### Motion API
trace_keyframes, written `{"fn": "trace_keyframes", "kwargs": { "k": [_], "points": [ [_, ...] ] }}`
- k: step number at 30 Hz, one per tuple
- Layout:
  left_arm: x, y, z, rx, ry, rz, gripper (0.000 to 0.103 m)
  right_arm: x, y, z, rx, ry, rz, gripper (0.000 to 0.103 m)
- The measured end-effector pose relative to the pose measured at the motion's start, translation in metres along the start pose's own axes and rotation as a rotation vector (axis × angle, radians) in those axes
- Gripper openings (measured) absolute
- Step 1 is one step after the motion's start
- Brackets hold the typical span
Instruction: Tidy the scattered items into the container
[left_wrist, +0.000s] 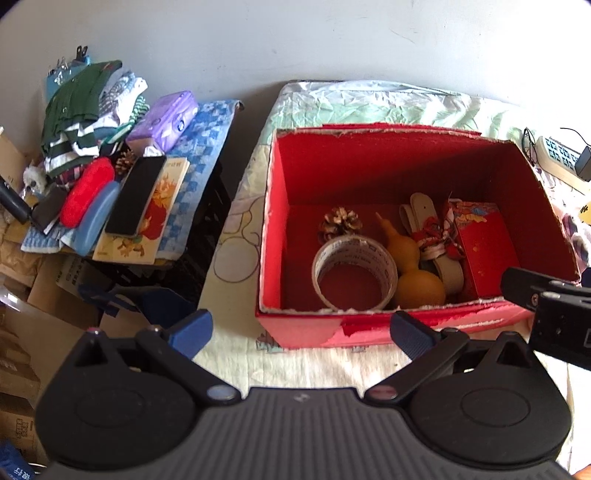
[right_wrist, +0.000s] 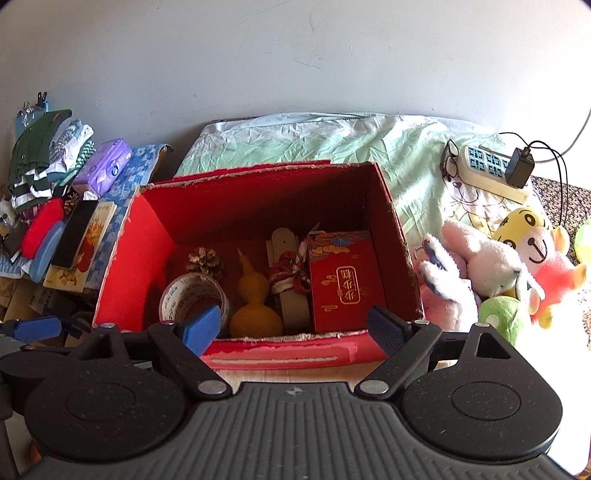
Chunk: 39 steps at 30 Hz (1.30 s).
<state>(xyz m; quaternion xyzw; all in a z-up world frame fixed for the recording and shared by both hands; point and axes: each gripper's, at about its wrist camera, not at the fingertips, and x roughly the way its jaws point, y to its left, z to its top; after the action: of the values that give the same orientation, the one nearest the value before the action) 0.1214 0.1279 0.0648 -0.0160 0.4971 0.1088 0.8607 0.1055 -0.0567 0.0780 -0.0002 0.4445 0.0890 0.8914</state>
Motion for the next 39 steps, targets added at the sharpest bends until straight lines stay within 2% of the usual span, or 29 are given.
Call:
{"fn": "trace_keyframes", "kwargs": {
  "k": [7,25,36,39],
  "points": [
    [0.003,-0.003,0.021,-0.002,-0.028,0.0,0.102,0.007,-0.003,0.016,-0.004,-0.035,-0.022,0.089],
    [0.018,0.001,0.062,-0.004,-0.086,0.01,0.102,0.036,-0.005,0.043,-0.011,-0.033,-0.029,0.087],
    [0.038,0.006,0.061,-0.024,-0.07,-0.002,0.102,0.056,-0.003,0.041,-0.016,0.005,-0.03,0.085],
    [0.043,0.006,0.059,-0.027,-0.074,-0.014,0.102,0.061,-0.003,0.039,-0.029,0.018,-0.032,0.081]
  ]
}}
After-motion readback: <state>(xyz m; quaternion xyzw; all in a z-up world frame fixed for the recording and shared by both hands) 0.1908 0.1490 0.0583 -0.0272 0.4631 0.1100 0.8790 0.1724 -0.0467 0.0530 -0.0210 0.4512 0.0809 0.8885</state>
